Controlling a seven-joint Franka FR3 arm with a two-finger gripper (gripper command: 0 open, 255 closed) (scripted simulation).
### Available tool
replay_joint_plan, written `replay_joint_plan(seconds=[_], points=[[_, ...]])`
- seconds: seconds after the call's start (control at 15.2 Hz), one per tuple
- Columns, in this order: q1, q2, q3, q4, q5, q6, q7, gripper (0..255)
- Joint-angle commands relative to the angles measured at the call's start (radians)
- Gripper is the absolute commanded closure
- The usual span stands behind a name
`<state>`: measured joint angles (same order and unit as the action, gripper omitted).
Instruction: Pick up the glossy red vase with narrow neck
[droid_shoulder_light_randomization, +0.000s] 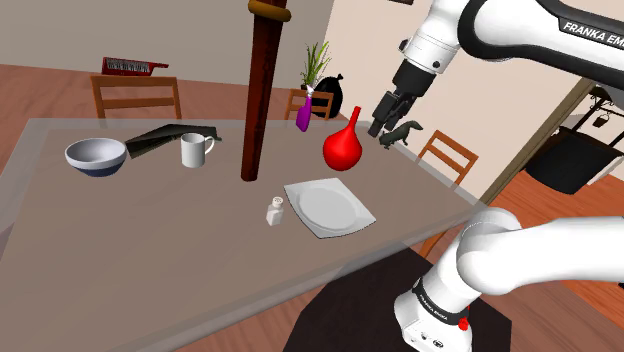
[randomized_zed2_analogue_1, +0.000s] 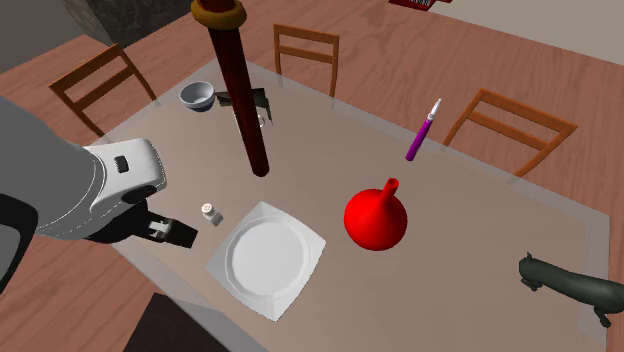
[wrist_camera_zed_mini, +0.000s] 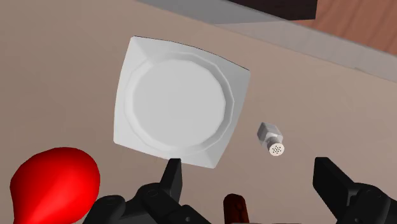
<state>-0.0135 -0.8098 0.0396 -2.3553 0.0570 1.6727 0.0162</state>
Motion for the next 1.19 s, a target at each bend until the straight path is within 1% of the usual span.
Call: replay_joint_plan(seconds=[0.0,0.33,0.59,0.86,1.12], points=[[0.0,0.0,0.0,0.0,0.0,0.0,0.0,0],[-0.033,0.133,-0.084,0.065,-0.051,0.047,-0.093,0],[-0.053,0.25,-0.146,0.138,-0.079,0.078,-0.164,0],[-0.069,0.376,-0.206,0.229,-0.094,0.1,-0.235,0],[-0.083,0.51,-0.262,0.339,-0.092,0.112,-0.308,0]])
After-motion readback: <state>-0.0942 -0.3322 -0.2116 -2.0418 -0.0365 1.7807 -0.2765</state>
